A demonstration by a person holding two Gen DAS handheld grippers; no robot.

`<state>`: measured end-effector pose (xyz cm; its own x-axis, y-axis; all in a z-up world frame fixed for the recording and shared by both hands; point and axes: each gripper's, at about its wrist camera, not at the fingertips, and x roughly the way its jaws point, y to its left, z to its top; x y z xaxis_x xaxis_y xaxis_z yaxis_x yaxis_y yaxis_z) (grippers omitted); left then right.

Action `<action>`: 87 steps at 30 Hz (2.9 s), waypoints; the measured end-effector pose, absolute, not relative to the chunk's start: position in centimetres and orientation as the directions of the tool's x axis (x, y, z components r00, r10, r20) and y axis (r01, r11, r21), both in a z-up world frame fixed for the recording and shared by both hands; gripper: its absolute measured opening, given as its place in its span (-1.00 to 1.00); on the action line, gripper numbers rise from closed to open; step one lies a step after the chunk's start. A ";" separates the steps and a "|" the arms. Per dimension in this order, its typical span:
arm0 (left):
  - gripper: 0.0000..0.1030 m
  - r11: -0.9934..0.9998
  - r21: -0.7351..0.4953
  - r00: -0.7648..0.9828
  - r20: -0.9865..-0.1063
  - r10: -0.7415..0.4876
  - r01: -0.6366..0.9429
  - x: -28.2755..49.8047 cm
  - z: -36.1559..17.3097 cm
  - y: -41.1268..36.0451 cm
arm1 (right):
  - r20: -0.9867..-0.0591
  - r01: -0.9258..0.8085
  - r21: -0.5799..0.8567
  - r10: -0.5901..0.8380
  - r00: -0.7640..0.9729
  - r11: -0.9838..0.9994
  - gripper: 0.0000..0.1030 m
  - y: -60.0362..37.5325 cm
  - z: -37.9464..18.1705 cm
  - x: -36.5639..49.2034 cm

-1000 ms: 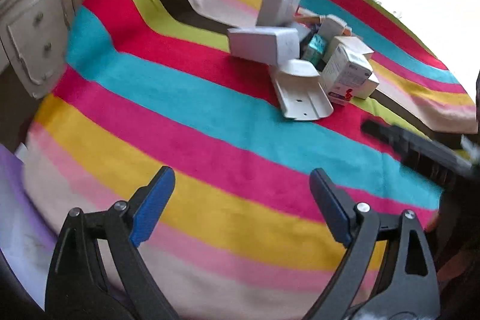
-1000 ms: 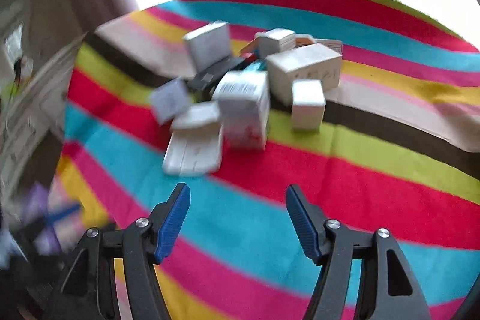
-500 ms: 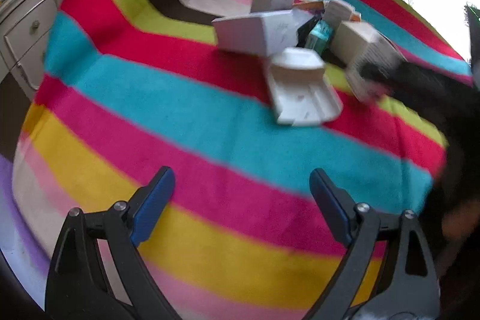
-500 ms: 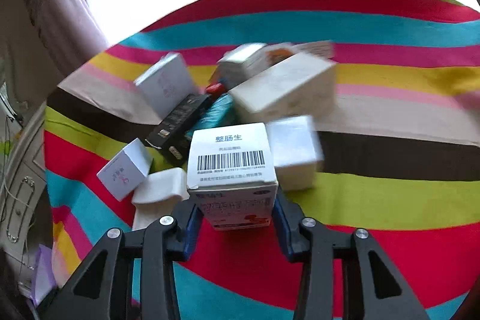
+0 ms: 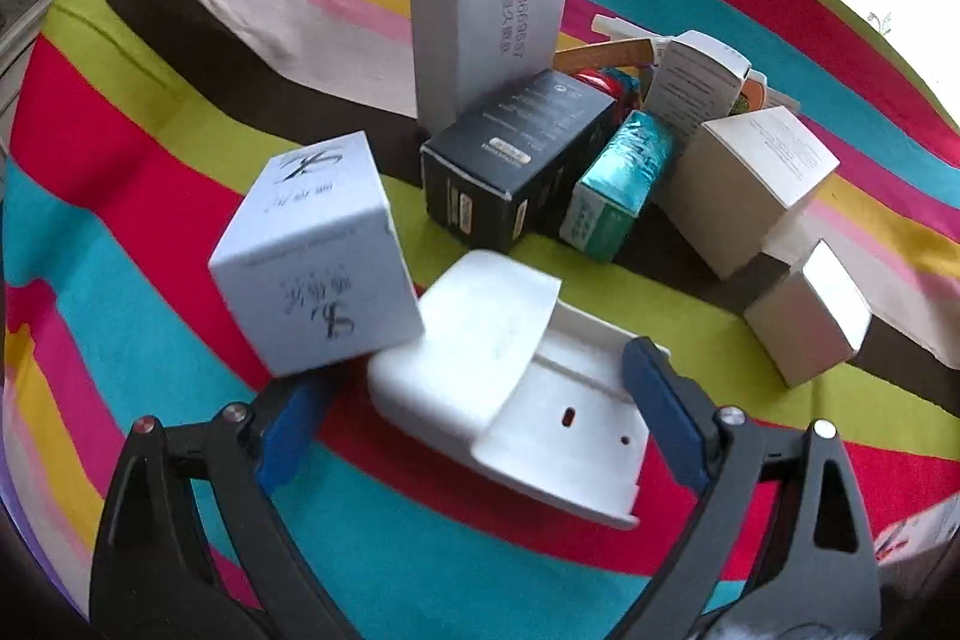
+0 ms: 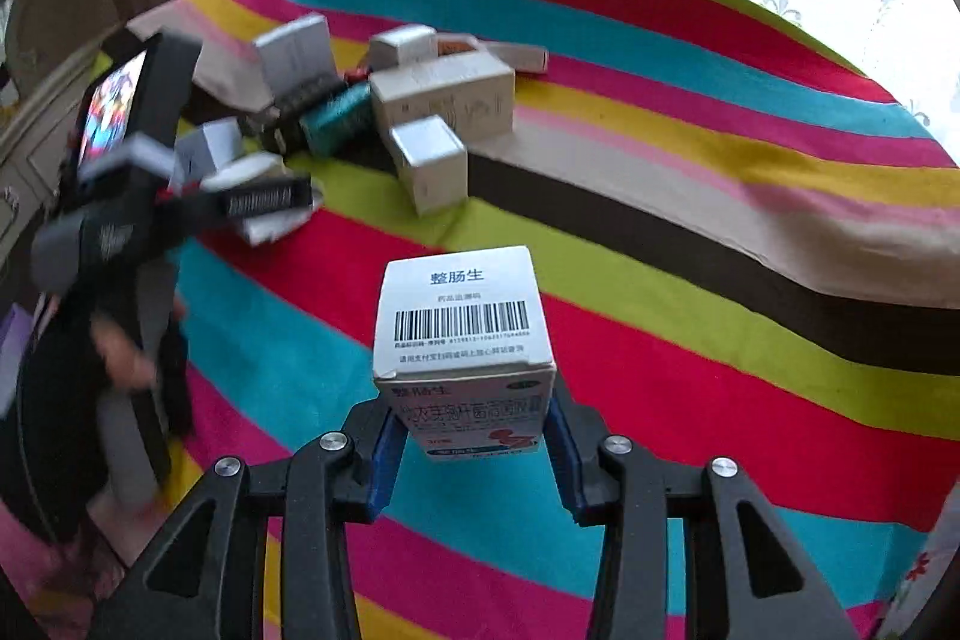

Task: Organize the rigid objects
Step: 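Grasp the barcode medicine box with the right gripper while the left grasps the white plastic tray, then carry the barcode box and white tray over to the storage box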

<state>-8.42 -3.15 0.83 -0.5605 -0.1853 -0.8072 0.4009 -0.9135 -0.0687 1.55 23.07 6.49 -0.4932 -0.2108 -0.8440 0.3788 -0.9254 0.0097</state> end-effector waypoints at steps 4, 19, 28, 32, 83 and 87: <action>-0.20 -0.938 -0.146 -0.603 -0.794 -0.078 0.314 -6.5 1.6 -3.2 | -0.852 0.407 0.028 -0.235 -0.468 -0.913 -0.15 23.6 6.5 1.8; -0.20 -0.947 -0.235 -0.651 -0.758 0.037 0.221 2.8 1.5 -1.9 | -0.846 0.366 0.057 -0.239 -0.477 -0.929 -0.15 22.9 4.7 1.9; -0.20 -0.951 -0.230 -0.665 -0.746 0.037 0.205 4.4 2.7 -1.3 | -0.800 0.358 0.116 -0.301 -0.519 -0.926 -0.17 23.6 5.9 2.9; -0.20 -0.954 -0.227 -0.683 -0.730 0.033 0.197 5.0 4.0 -1.3 | -0.790 0.364 0.112 -0.305 -0.531 -0.925 -0.17 23.3 6.8 3.4; -0.20 -0.897 -0.088 -0.659 -0.710 -0.249 0.434 24.3 11.2 -15.1 | -0.751 0.805 0.000 -0.532 -0.392 -0.593 -0.17 1.9 13.0 17.9; -0.20 -0.838 -0.103 -0.632 -0.707 -0.317 0.536 27.9 10.6 -18.2 | -0.759 0.869 -0.008 -0.563 -0.327 -0.495 -0.17 -1.9 13.0 20.4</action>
<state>27.87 -18.21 10.64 -0.6318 -0.3169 -0.7074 0.5358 -0.8380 -0.1032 20.38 -1.94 12.96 -0.3271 -0.5630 -0.7590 0.8690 -0.4947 -0.0075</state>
